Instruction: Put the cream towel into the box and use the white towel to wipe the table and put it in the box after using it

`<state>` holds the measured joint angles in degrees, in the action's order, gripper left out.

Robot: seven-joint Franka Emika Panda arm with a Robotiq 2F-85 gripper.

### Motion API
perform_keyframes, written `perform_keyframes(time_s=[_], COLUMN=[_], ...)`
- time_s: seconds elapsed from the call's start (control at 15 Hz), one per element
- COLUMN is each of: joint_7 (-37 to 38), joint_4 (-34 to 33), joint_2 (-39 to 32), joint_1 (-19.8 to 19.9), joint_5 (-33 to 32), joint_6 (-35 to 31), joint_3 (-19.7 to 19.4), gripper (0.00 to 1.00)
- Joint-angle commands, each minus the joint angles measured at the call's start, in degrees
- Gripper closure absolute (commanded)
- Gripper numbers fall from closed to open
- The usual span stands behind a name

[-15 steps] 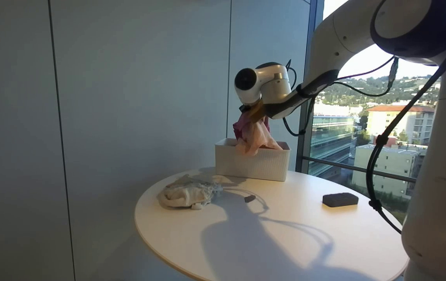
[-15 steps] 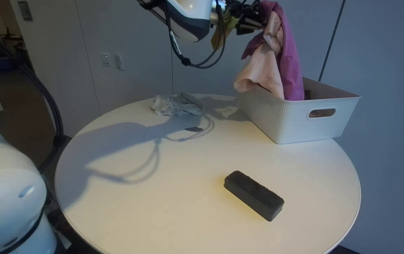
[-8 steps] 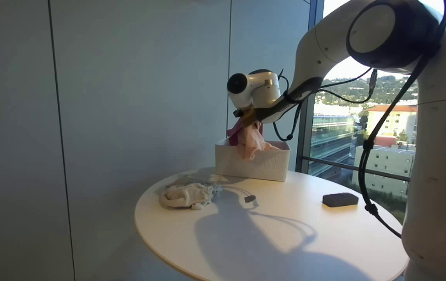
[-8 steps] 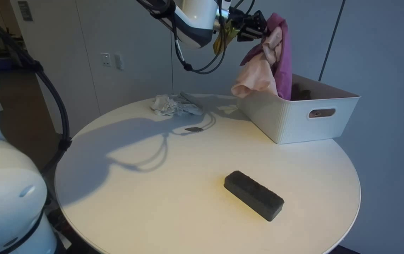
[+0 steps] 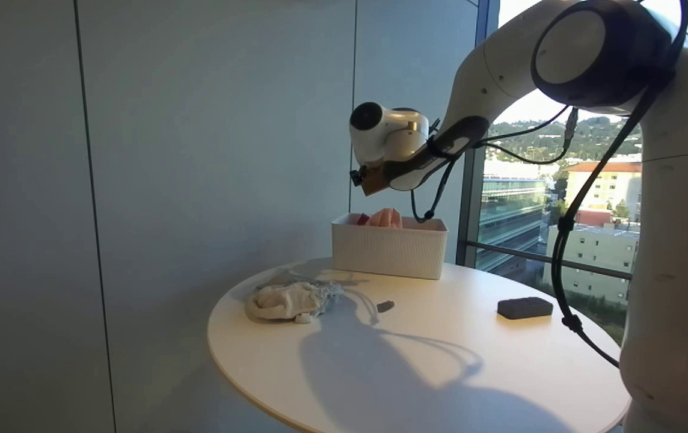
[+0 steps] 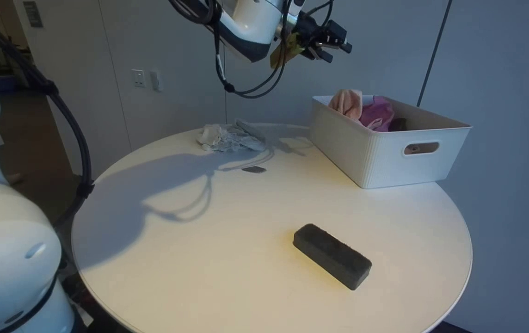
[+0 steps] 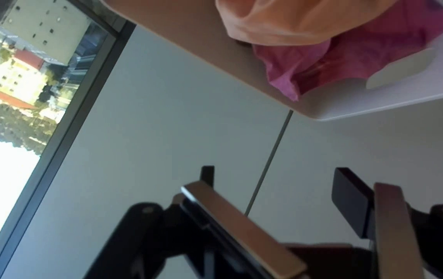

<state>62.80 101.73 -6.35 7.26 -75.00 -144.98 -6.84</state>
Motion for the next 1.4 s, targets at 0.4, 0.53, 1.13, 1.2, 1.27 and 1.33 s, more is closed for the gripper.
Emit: perform_keyframes(time_s=[0.4, 0.53, 1.13, 1.2, 1.27, 1.33], joint_7=[-21.92, -28.3, -57.09, -57.89, -57.79, -59.01], joint_4=[28.76, 33.55, 35.4, 34.58, 33.93, 33.22], joint_2=[18.22, 20.78, 16.92, 15.83, 14.8, 13.98], joint_1=[-5.19, -8.81, -16.73, -15.63, -14.45, -13.94], joint_5=[33.1, 42.44, 72.46, 69.77, 66.16, 64.0], joint_6=[-11.78, -12.17, 3.58, 5.81, 7.01, 8.33], joint_3=[4.56, 4.53, 8.57, 9.27, 9.97, 10.27], gripper=[0.0, 0.0, 0.0, 0.0, 0.0, 0.0])
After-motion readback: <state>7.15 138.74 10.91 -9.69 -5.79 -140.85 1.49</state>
